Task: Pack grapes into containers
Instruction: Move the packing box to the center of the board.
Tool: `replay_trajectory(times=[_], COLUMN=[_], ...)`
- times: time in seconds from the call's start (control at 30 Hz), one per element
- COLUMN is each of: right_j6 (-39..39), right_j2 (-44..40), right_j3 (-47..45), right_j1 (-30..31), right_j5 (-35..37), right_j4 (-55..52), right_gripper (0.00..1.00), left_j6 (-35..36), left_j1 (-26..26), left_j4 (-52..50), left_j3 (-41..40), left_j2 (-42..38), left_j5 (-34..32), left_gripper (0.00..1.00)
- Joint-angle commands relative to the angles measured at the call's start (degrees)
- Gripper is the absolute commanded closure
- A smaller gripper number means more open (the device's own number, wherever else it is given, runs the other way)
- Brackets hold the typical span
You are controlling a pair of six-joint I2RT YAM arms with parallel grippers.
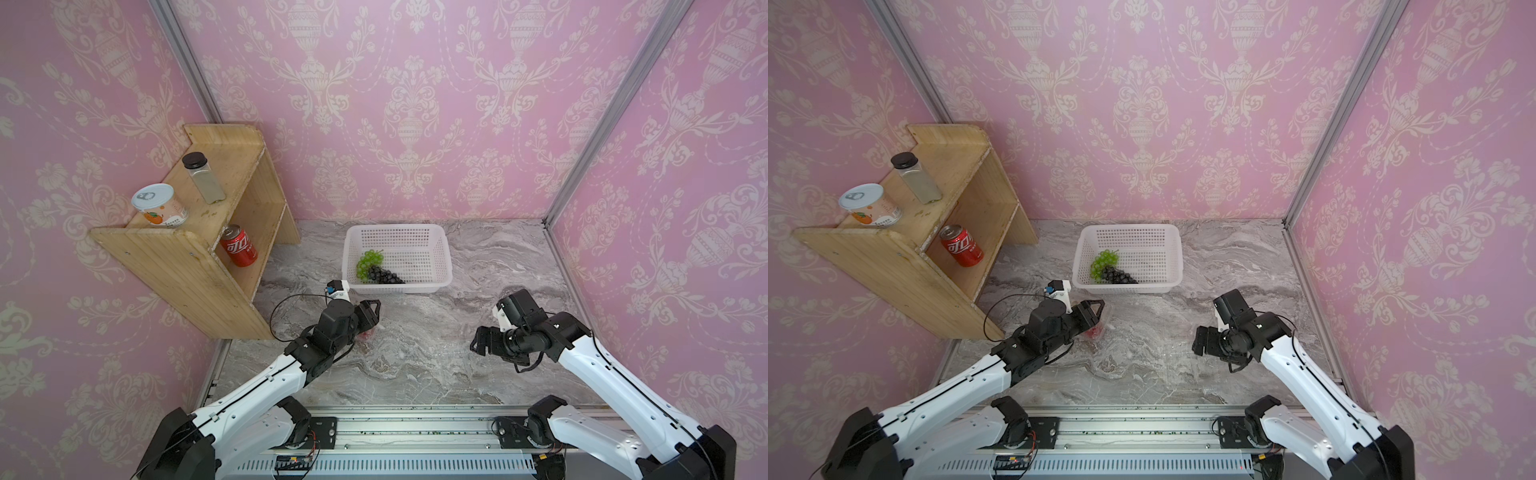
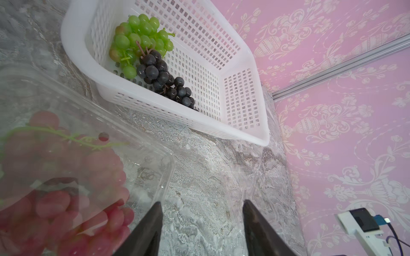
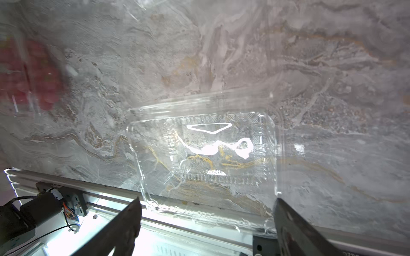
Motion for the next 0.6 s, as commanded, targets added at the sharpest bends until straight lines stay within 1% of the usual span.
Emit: replay_trajectory(times=[0.0, 0.1, 0.27, 0.37, 0.57], right_j6=[1.9, 2.0, 3.1, 3.3, 4.2], right_j2=[-0.3, 0.9, 2.8, 4.2, 8.7], right_j3=[-1.2, -2.3, -4.8, -5.7, -5.6], right_j1=[-0.6, -1.5, -2.0, -2.1, -1.8], right_j5=[2.7, 3.9, 1.6, 1.7, -2.0], right_j4=[-1.7, -1.2, 3.5, 6.5, 13.4], right_gripper=[0.07, 0.07, 0.07, 0.07, 0.09], left_j6=[-0.1, 0.0, -0.2, -0.6, -0.8], left_j1=[-0.6, -0.5, -0.6, -0.5, -0.5], left_j4=[3.1, 2.9, 3.3, 4.0, 4.0], left_j3=[-1.0, -1.3, -1.6, -1.9, -1.8], left_j2=[-0.4, -1.0, -0.9, -0.7, -0.3], left_j5=[1.2, 1.0, 1.0, 1.1, 1.1], left_gripper=[0.41, 0.41, 0.4, 0.4, 0.41])
